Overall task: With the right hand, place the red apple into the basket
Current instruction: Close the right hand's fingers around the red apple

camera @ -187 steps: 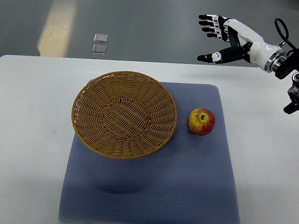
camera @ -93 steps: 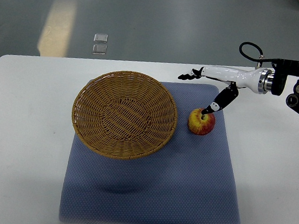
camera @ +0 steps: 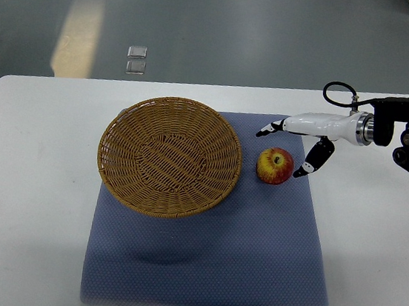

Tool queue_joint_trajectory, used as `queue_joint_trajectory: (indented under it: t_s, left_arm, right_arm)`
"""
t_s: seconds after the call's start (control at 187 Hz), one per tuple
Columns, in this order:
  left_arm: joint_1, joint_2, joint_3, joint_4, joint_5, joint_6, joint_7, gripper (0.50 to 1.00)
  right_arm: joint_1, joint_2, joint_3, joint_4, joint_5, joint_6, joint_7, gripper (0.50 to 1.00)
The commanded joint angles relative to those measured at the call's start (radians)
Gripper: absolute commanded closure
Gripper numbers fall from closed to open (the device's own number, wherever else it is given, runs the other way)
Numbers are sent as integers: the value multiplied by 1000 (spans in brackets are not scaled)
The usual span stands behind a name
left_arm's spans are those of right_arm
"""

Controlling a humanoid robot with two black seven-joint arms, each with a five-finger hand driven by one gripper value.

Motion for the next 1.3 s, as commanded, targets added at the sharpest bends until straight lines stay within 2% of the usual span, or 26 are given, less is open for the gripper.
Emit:
queue_joint_trajectory:
  t_s: [0.0, 0.46, 0.717, 0.905, 1.001, 1.006, 1.017, 1.065, 1.172, 1.231, 1.237, 1.296]
  left_arm:
    - [0, 0, 0, 0, 0, 0, 0, 500]
    - [0, 0, 0, 0, 0, 0, 1, 500]
    - [0, 0, 0, 0, 0, 0, 1, 500]
    - [0, 0, 0, 0, 0, 0, 1, 500]
    - [0, 0, 0, 0, 0, 0, 1, 500]
    - [0, 0, 0, -1, 0, 0, 0, 500]
    - [0, 0, 0, 0, 0, 0, 0, 500]
    - [0, 0, 0, 0, 0, 0, 0, 500]
    - [0, 0, 0, 0, 0, 0, 1, 500]
    - [0, 0, 0, 0, 0, 0, 1, 500]
    - [0, 0, 0, -1, 0, 0, 1, 500]
    - [0, 0, 0, 0, 0, 0, 1, 500]
  right_arm:
    - [-5, 7, -9, -1, -18, -2, -2, 576]
    - [-38, 28, -20, -15, -27, -73, -3, 583]
    - [-52, 54, -23, -40, -29, -88, -3, 599]
    - [-54, 54, -24, -40, -29, -85, -3, 701]
    - [-52, 56, -29, -40, -29, -85, -3, 707]
    - [-52, 57, -30, -40, -29, -85, -3, 730]
    - [-52, 57, -30, -40, -29, -85, -3, 736]
    - [-52, 57, -30, -40, -29, -85, -3, 744]
    - [-52, 62, -35, -40, -29, -85, -3, 811]
    - [-52, 62, -35, -40, -29, -85, -3, 814]
    - [-52, 62, -37, -40, -29, -87, -3, 844]
    - [-52, 62, -35, -40, -29, -87, -3, 859]
